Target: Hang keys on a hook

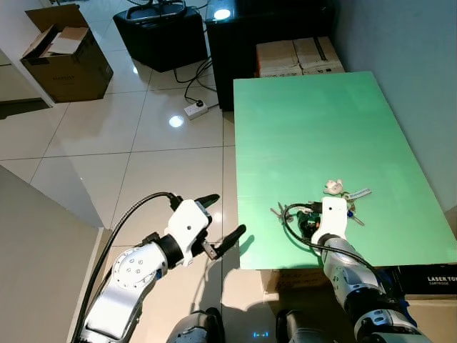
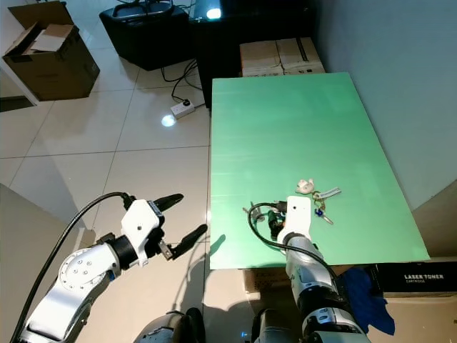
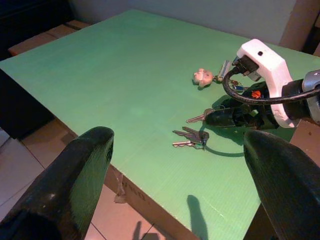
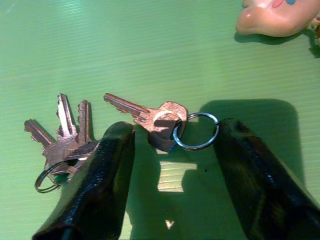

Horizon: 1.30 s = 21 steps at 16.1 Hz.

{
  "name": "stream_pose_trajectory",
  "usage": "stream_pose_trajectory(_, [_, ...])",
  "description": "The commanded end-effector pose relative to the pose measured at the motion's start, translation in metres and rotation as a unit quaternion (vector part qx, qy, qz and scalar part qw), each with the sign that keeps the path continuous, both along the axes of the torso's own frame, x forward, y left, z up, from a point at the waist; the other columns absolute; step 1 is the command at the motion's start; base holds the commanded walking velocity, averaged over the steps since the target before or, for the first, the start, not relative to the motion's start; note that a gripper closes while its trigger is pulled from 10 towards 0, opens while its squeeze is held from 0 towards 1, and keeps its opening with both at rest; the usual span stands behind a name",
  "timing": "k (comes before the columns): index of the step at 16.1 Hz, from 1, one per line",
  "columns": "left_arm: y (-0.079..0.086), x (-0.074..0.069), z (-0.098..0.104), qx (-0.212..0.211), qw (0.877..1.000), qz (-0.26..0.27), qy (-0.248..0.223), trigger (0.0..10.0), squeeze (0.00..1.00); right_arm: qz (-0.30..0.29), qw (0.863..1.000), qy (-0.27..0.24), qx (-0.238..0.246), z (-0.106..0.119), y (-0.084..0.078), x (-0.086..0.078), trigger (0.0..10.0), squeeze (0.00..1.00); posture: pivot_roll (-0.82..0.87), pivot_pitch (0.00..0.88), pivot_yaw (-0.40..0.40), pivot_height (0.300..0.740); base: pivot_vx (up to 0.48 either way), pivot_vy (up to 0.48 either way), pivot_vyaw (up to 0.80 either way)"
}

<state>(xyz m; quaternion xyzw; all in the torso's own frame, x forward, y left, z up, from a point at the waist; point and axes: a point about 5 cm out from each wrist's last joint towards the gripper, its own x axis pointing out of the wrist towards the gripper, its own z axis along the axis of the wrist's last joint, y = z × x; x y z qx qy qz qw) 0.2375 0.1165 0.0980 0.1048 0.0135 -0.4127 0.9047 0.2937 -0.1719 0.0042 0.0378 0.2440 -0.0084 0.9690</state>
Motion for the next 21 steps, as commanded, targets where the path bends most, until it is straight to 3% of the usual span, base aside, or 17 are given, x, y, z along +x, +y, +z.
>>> stream_pose_trajectory(1, [0.001, -0.003, 0.002, 0.002, 1.000, -0.006, -0.003, 10.0, 0.00, 0.001, 1.000, 0.013, 0.013, -0.006, 0.004, -0.004, 0.0, 0.00, -0.06, 0.167, 0.108, 0.740, 0.000, 0.000, 0.00])
stream_pose_trajectory(10, [0.003, -0.001, 0.003, 0.005, 1.000, -0.006, -0.005, 10.0, 0.00, -0.024, 1.000, -0.005, -0.005, -0.001, -0.004, -0.001, 0.0, 0.00, -0.05, 0.168, 0.111, 0.740, 0.000, 0.000, 0.00])
stream_pose_trajectory(21, [0.005, 0.006, 0.005, 0.011, 1.000, -0.004, -0.013, 10.0, 0.00, -0.055, 0.995, -0.075, -0.044, 0.016, -0.012, 0.007, 0.0, 0.00, -0.05, 0.160, 0.127, 0.740, 0.000, 0.000, 0.00])
